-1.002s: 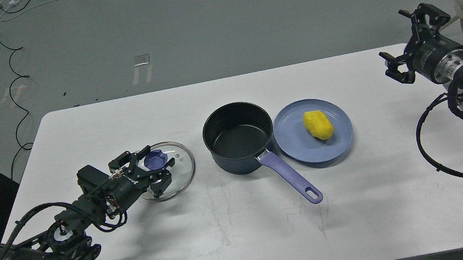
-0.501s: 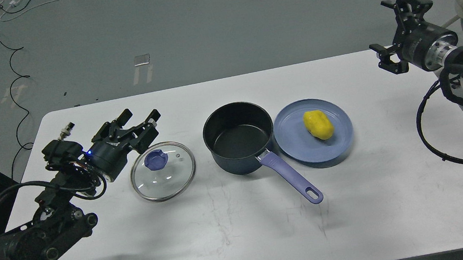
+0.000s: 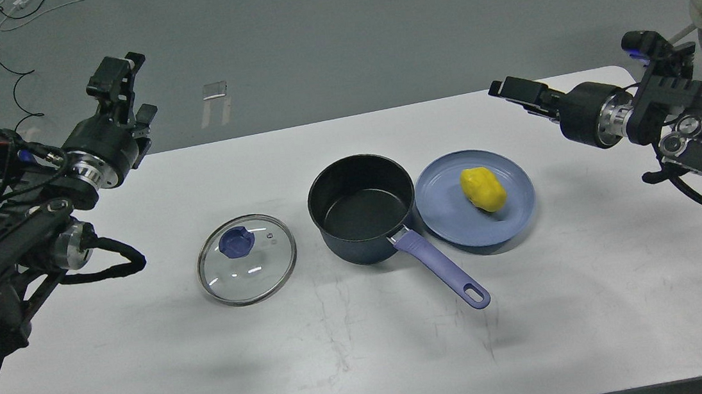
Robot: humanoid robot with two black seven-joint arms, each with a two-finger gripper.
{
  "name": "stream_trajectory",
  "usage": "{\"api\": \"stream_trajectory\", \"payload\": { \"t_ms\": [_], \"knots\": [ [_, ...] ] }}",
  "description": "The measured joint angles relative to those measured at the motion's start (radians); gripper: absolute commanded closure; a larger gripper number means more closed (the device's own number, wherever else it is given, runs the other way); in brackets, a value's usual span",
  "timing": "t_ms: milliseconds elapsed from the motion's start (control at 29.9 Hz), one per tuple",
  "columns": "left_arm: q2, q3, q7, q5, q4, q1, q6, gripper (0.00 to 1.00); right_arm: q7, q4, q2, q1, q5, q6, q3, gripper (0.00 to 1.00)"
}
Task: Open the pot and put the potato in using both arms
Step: 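Raise the left gripper away and reach the right gripper toward the potato, then grasp the yellow potato on the blue plate with the right gripper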
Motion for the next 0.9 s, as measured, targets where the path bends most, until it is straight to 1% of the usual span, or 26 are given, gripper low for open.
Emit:
{"api": "stream_trajectory", "payload": {
  "t_ms": [134,234,301,434,501,568,902],
  "knots": [
    [0.002,-0.022,0.014,-0.015,0.004,0.005,-0.016,0.02,0.009,-0.019,0.023,0.003,-0.158,-0.019,-0.065,0.02],
    [0.006,-0.023,0.01,-0.015,0.006,0.012,-0.015,0.02,0.036,-0.033,0.047,0.004,-0.214,-0.039,-0.111,0.02],
    [0.006,-0.024,0.004,-0.014,0.006,0.017,-0.011,0.02,0.045,-0.04,0.068,0.005,-0.225,-0.047,-0.135,0.03],
    [0.005,-0.024,-0.004,-0.013,0.005,0.027,0.002,0.02,0.048,-0.076,0.102,0.007,-0.23,-0.054,-0.156,0.04],
    [0.005,-0.024,-0.005,-0.013,0.005,0.028,0.004,0.02,0.049,-0.095,0.117,0.007,-0.236,-0.055,-0.16,0.07],
    [0.005,-0.024,-0.005,-0.013,0.005,0.028,0.004,0.02,0.05,-0.104,0.124,0.008,-0.244,-0.055,-0.171,0.16],
    [-0.001,-0.023,-0.005,-0.01,-0.001,0.03,0.008,0.02,0.057,-0.135,0.176,0.025,-0.252,-0.078,-0.196,0.17]
  ]
}}
